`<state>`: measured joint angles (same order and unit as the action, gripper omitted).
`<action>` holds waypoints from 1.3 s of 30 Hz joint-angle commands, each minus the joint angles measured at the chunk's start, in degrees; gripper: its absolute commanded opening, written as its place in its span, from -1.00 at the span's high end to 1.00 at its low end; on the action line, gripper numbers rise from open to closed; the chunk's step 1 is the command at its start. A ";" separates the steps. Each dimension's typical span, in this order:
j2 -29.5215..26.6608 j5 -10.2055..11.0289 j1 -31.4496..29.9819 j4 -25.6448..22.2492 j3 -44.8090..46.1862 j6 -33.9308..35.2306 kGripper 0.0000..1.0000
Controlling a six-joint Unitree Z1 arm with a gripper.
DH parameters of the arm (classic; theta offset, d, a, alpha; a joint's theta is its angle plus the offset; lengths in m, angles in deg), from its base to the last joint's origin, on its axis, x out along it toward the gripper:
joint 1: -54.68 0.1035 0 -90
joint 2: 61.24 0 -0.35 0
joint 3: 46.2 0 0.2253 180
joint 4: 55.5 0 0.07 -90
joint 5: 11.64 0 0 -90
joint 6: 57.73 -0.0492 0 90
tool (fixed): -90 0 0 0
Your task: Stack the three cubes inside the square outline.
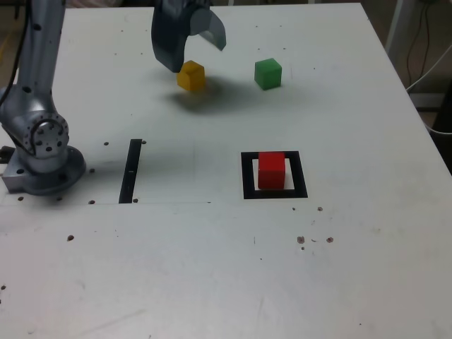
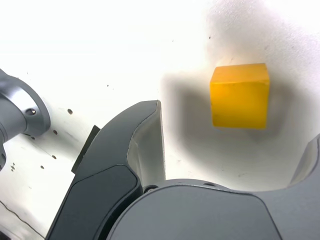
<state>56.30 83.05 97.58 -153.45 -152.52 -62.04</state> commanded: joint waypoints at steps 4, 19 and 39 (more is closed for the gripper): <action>0.39 -0.37 0.25 -0.15 0.14 0.43 -1.00; 3.11 -0.60 0.60 0.93 0.42 0.62 -0.99; 5.91 -1.57 1.62 1.64 0.41 -0.13 -0.83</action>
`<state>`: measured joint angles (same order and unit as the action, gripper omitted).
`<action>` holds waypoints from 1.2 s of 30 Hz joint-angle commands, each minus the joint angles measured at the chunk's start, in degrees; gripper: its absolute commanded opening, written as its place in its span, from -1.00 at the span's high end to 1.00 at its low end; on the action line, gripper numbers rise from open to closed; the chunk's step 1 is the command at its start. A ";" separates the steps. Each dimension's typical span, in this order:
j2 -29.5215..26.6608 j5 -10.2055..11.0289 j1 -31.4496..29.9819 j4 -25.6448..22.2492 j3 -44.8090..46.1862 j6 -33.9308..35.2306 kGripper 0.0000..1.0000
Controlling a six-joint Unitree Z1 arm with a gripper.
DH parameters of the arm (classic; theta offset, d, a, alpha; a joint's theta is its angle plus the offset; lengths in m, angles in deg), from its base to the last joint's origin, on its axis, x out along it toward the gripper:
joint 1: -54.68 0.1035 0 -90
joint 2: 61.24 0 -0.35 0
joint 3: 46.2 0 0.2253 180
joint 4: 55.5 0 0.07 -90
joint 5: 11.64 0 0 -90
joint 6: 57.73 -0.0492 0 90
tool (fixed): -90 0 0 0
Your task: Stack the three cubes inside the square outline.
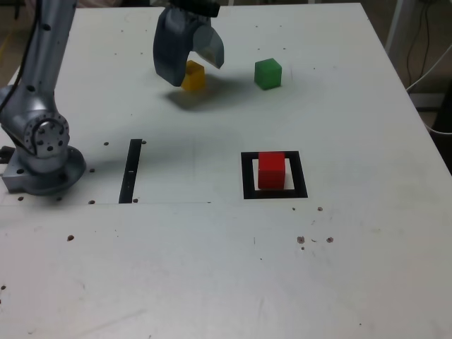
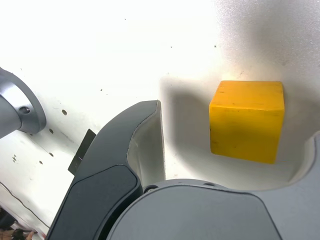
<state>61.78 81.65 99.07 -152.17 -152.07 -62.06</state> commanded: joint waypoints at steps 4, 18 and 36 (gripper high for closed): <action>0.61 -0.46 0.17 1.02 -0.01 -0.21 -0.75; 1.56 -0.62 0.68 1.27 -0.63 -0.24 -0.33; 1.69 -0.04 0.69 2.57 -0.72 -0.70 0.40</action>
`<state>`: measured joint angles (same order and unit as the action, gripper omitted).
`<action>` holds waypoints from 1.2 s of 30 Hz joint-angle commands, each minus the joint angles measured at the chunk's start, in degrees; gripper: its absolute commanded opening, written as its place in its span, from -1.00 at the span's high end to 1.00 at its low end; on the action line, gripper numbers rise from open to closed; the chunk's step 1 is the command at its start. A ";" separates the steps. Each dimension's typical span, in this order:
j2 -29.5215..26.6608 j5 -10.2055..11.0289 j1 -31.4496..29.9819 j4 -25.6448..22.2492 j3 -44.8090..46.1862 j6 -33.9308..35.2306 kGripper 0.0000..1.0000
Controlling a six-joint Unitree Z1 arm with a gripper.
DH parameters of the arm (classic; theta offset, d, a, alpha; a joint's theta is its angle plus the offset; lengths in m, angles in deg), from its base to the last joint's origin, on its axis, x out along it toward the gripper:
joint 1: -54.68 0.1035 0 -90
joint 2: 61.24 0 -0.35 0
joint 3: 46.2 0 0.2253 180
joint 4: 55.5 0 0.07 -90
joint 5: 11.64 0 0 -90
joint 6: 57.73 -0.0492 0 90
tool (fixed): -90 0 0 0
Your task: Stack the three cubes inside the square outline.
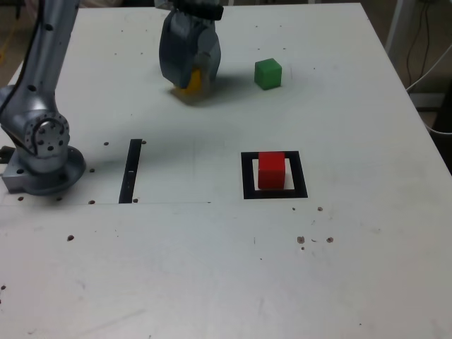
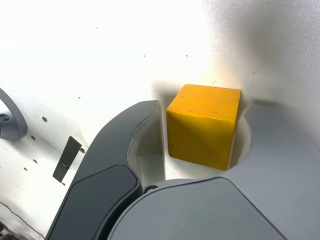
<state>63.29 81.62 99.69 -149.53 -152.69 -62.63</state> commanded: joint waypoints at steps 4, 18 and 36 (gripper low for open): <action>0.14 -0.01 0.08 -0.12 -0.14 -0.19 0.40; -0.36 0.15 0.08 -0.22 -0.36 -0.54 0.40; -7.25 -0.04 -6.18 -6.42 -3.32 -1.70 0.40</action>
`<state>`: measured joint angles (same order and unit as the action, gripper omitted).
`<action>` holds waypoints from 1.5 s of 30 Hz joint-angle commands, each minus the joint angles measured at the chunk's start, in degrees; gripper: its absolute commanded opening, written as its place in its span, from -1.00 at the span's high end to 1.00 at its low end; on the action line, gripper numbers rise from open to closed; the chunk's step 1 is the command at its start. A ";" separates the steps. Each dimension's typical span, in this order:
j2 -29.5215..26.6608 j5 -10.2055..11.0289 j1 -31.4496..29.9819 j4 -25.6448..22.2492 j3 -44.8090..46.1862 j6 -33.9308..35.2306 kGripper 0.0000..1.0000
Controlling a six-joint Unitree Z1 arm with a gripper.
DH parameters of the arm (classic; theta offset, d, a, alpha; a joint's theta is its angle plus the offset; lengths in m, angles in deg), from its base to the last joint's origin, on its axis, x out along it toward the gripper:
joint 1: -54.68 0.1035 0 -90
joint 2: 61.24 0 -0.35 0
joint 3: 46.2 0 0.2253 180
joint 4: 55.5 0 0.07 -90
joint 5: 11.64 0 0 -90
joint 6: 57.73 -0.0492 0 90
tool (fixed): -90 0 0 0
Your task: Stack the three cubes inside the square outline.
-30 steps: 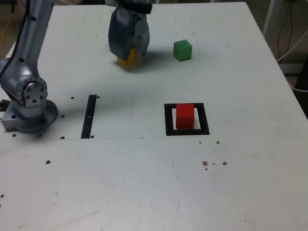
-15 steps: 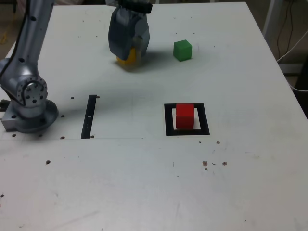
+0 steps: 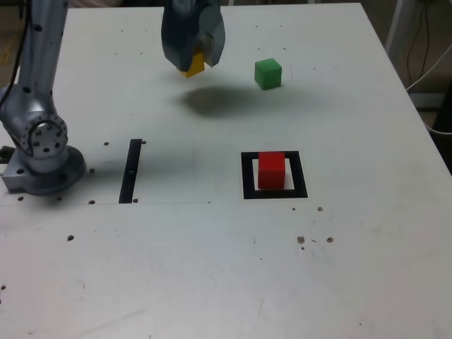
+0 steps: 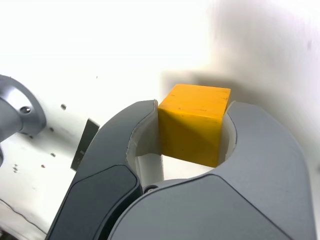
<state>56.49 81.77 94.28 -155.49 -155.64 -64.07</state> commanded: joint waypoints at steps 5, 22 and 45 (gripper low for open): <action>-1.40 -1.08 -4.51 -1.45 -1.08 -1.00 0.40; -2.08 -3.31 -22.12 -4.52 -4.98 -0.38 0.40; 3.06 -4.21 -39.44 -7.67 -12.02 3.97 0.40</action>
<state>58.90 77.69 55.77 -162.37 -167.15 -60.50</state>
